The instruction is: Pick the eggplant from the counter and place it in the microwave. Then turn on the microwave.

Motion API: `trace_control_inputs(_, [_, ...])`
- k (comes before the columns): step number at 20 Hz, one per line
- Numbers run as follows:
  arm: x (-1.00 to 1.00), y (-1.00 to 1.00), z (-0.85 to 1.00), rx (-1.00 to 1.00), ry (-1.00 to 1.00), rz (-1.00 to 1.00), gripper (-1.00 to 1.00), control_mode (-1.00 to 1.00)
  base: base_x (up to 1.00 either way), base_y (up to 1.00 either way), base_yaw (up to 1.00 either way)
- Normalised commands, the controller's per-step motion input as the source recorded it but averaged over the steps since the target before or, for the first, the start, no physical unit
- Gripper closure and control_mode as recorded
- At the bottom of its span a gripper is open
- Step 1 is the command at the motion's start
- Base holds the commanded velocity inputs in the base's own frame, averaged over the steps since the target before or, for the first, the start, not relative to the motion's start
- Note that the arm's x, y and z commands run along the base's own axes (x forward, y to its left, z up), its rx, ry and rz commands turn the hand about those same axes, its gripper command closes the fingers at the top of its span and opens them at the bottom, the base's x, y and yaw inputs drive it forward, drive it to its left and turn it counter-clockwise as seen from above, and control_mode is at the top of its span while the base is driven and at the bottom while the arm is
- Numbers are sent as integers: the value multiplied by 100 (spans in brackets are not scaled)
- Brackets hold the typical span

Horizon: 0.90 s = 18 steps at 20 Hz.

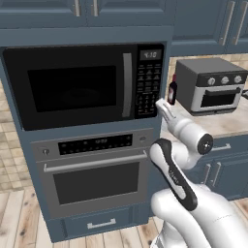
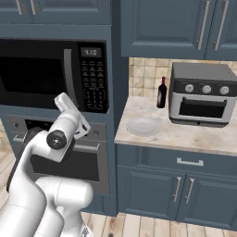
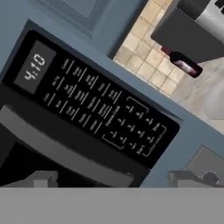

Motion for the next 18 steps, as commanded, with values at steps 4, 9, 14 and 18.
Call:
trace_control_inputs(4, [-13, 0, -7, 31, 5, 0, -100, -100, 0, 0, 0])
trace_control_inputs(9, [-12, -6, 0, 29, 1, -2, -100, -100, 0, 0, 0])
trace_control_inputs(14, [-6, -6, 0, 26, 0, -3, -100, -100, 0, 0, 0])
trace_control_inputs(18, [-6, -3, 0, 22, -4, -2, -100, -100, 0, 0, 0])
